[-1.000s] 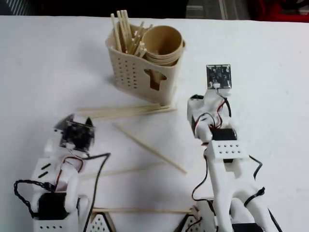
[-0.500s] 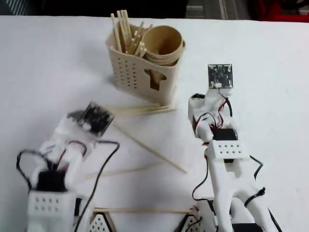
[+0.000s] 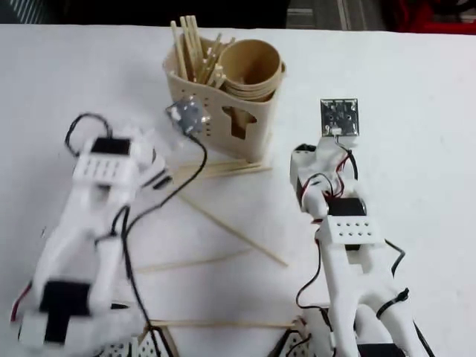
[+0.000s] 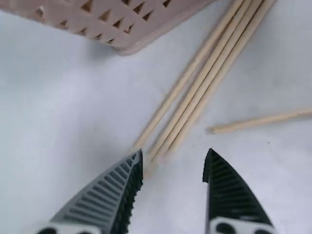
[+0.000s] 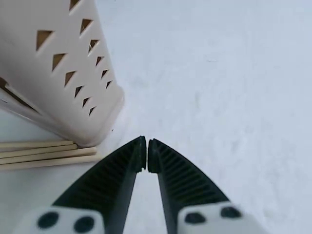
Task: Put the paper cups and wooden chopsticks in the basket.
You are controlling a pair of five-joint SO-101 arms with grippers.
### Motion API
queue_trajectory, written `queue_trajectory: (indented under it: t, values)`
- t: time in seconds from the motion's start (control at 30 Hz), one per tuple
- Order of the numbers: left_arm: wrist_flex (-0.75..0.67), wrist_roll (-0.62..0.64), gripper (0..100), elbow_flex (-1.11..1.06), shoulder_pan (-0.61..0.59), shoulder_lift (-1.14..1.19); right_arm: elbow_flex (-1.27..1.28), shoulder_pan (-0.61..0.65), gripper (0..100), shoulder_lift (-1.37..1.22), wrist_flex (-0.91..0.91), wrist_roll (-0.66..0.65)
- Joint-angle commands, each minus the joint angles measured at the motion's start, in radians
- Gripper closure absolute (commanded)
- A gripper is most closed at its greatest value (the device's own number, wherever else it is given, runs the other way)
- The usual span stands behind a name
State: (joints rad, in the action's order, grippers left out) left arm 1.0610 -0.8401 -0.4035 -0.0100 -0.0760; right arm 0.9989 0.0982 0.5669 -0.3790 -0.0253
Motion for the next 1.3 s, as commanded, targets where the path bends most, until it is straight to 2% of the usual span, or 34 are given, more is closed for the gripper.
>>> queue_trajectory:
  t: [0.0, 0.23, 0.47, 0.83, 0.97, 1.13, 1.27]
  values:
    - [0.068, -0.041, 79, 0.209, 0.01, 0.171, -0.006, -0.005, 97.8, 0.024, 0.016, 0.005]
    - [0.152, -0.117, 79, 0.382, 0.031, 0.412, -0.006, -0.007, 97.8, 0.024, 0.016, 0.005]
    - [0.157, -0.14, 79, 0.46, 0.033, 0.552, -0.006, -0.007, 97.8, 0.024, 0.018, 0.005]
    - [0.25, -0.14, 79, 0.522, 0.038, 0.604, -0.006, -0.008, 97.8, 0.025, 0.018, 0.005]
    - [0.292, -0.143, 85, 0.522, 0.038, 0.604, -0.006, -0.008, 97.8, 0.025, 0.018, 0.005]
    - [0.351, -0.264, 93, 0.474, 0.038, 0.604, -0.006, -0.008, 97.8, 0.025, 0.018, 0.005]
    - [0.377, -0.298, 98, 0.414, 0.038, 0.593, -0.006, -0.008, 97.8, 0.025, 0.018, 0.005]
